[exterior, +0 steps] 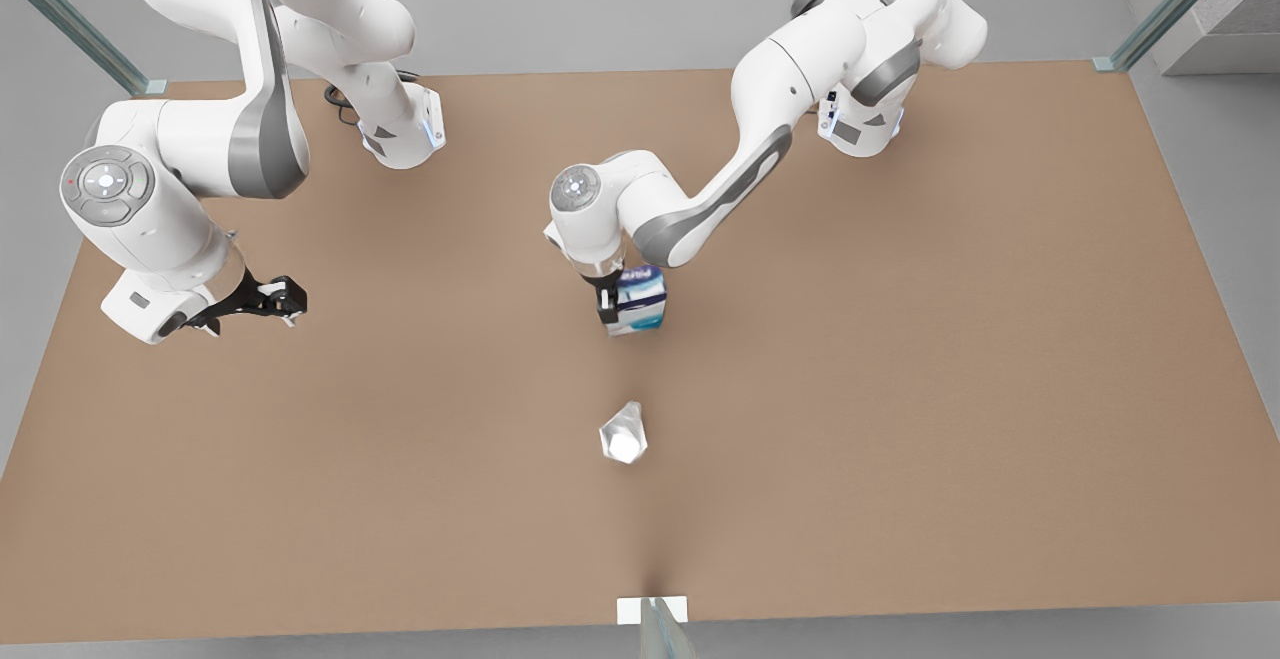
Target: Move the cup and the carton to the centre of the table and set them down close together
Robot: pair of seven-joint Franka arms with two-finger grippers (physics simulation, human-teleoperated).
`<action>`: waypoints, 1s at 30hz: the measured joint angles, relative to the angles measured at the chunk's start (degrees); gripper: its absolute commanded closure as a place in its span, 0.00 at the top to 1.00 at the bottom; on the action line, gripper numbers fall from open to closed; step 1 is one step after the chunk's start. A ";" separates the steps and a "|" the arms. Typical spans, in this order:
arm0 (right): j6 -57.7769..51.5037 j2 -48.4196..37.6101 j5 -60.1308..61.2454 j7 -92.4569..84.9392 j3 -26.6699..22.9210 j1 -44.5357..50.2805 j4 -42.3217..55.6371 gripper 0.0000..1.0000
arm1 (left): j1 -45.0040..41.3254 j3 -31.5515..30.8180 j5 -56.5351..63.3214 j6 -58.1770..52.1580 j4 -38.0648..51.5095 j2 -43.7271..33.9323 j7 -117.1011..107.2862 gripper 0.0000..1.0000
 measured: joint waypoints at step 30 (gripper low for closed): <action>0.09 0.00 -0.03 -0.18 -0.15 -0.38 -0.32 1.00 | 0.80 -0.06 0.28 -1.49 -0.40 -2.54 -3.09 1.00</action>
